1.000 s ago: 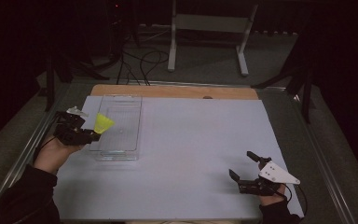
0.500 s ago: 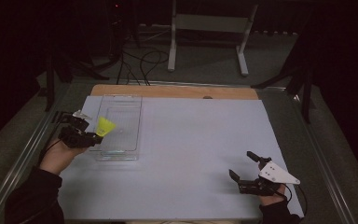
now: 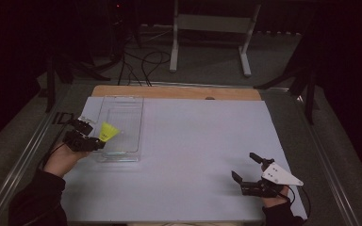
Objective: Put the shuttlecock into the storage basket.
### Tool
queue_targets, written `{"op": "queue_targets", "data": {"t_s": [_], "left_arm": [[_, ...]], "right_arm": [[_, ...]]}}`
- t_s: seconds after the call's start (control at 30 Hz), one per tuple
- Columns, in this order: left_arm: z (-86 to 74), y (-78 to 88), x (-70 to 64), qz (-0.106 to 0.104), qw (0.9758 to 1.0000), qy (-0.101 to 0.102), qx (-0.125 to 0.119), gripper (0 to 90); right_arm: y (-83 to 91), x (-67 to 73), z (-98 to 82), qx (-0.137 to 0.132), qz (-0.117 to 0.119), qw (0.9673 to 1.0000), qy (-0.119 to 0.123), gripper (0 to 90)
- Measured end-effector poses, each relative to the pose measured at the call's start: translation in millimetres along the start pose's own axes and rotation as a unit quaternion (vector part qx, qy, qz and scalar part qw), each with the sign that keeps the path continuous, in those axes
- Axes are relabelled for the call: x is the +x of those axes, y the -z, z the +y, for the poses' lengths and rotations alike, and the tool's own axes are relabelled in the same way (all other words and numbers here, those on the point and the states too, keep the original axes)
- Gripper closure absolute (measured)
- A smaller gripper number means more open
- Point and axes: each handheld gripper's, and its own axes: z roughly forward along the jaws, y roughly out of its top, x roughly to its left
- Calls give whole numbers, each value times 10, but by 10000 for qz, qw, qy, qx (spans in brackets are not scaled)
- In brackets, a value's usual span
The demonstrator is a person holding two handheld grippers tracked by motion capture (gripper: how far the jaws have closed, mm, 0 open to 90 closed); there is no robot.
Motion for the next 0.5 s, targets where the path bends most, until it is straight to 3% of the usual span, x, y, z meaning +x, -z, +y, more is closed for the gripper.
{"op": "queue_targets", "data": {"t_s": [0.2,0.37,0.5], "left_arm": [[33,-49,-15,1,9998,-37,174,652],[73,-15,-39,177,9997,-65,138,633],[108,39,-58,203,9997,-96,67,475]], "right_arm": [[1,1,1,6,8,10000,8,75],[-1,0,0,7,8,10000,-4,75],[0,0,1,-2,14,10000,2,75]]}}
